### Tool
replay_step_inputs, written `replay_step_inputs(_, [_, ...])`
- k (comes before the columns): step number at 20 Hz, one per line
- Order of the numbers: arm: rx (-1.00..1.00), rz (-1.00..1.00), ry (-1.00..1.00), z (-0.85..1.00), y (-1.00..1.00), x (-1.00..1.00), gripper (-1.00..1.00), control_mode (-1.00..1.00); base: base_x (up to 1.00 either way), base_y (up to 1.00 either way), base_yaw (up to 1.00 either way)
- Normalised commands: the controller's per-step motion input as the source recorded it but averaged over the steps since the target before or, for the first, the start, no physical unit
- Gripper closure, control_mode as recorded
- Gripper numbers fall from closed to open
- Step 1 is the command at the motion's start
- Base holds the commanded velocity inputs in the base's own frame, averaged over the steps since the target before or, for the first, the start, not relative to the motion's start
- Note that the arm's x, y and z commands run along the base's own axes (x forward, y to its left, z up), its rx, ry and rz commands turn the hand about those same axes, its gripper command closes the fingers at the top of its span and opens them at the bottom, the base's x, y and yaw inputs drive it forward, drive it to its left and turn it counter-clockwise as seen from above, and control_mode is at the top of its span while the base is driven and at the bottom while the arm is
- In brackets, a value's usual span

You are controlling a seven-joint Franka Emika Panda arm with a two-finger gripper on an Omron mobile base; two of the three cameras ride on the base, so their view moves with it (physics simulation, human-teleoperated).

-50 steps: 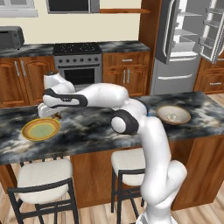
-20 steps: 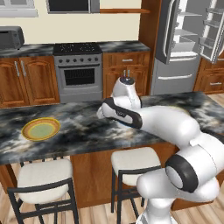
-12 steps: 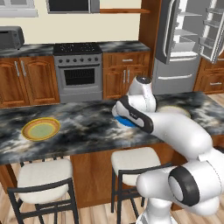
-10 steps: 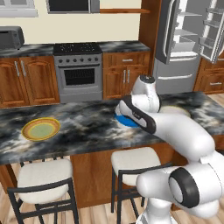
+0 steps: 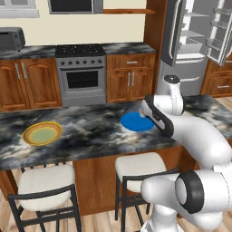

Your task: Pick the chicken drumstick and garlic from their plates and place them in the bowl. Then put the bowl in the fridge.

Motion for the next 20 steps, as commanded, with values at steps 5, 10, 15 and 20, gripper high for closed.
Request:
replay_step_inputs(5, [0.0, -0.16, 0.06, 0.04, -0.81, -0.05, 1.0, -1.0, 0.0, 0.0, 0.0])
replay_step_inputs(10, [0.0, -0.16, 0.11, 0.0, -0.69, 0.02, 1.0, -1.0, 0.0, 0.0, 0.0])
replay_step_inputs(15, [0.0, -0.1, 0.07, -0.09, -0.55, 0.09, 1.0, -1.0, 0.0, 0.0, 0.0])
replay_step_inputs(20, [-0.02, -0.04, 0.1, -0.14, -0.34, 0.3, 1.0, -1.0, 0.0, 0.0, 0.0])
